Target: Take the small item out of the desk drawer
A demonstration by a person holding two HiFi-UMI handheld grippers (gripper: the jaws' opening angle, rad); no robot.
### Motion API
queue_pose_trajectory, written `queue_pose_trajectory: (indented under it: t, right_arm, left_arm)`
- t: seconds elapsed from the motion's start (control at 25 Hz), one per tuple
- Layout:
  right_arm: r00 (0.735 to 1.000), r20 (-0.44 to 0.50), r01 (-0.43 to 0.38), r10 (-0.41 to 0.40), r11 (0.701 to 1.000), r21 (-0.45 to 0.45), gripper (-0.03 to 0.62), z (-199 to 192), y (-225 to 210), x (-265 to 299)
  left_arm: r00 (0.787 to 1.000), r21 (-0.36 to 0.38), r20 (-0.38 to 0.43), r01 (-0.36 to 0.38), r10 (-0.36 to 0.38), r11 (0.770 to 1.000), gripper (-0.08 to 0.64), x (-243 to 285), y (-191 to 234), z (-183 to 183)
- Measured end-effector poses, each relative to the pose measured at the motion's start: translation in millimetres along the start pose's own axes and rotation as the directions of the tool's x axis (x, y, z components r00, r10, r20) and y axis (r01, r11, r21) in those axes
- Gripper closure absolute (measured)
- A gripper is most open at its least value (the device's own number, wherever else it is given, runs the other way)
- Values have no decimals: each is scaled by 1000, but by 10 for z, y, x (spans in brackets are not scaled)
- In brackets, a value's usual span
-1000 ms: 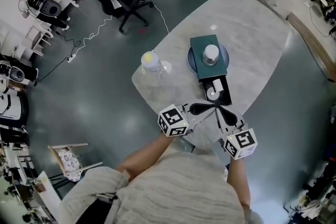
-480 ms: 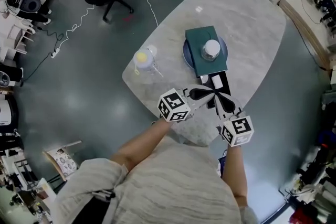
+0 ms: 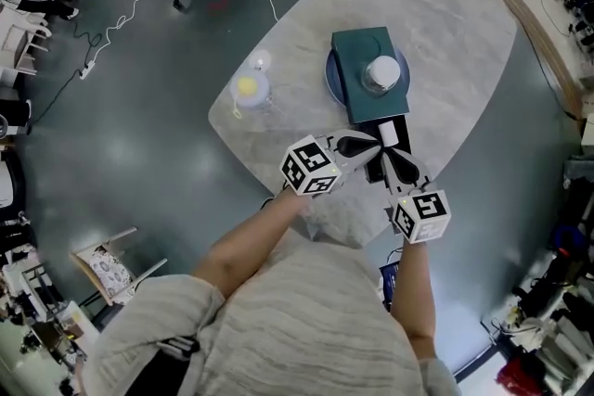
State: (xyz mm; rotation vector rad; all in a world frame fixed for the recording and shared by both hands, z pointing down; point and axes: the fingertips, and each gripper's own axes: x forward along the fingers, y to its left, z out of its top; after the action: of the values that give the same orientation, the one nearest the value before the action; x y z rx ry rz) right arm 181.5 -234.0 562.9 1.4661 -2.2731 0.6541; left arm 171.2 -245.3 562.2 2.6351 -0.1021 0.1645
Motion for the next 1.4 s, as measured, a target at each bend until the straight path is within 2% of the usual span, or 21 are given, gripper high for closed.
queue_pose_trajectory:
  t: [0.32, 0.36, 0.44, 0.48, 0.72, 1.0, 1.4]
  right_arm:
    - [984, -174, 34, -43, 998, -58, 578, -335, -157, 209]
    - [981, -186, 44, -54, 997, -58, 570, -369, -178, 238]
    - [975, -209, 64, -75, 996, -59, 500, -422, -220, 284]
    - [971, -222, 75, -86, 995, -61, 486, -439, -239, 303]
    - [940, -311, 121, -139, 990, -77, 434, -565, -356, 443]
    - [898, -374, 206, -232, 973, -108, 411, -670, -532, 627]
    - [850, -459, 234, -260, 966, -114, 394, -792, -675, 814]
  left_arm:
    - [999, -58, 7, -32, 32, 998, 545, -83, 133, -164]
    - [999, -60, 6, -31, 31, 998, 545, -94, 145, -179]
    - [1000, -62, 6, -29, 29, 998, 545, -119, 158, -191]
    - [1000, -64, 7, -29, 29, 998, 545, -136, 164, -187]
    - [999, -80, 14, -30, 31, 996, 545, -172, 217, -191]
    - [1000, -95, 10, -21, 22, 995, 545, -178, 255, -246]
    - [1000, -114, 6, -14, 15, 993, 545, -237, 271, -256]
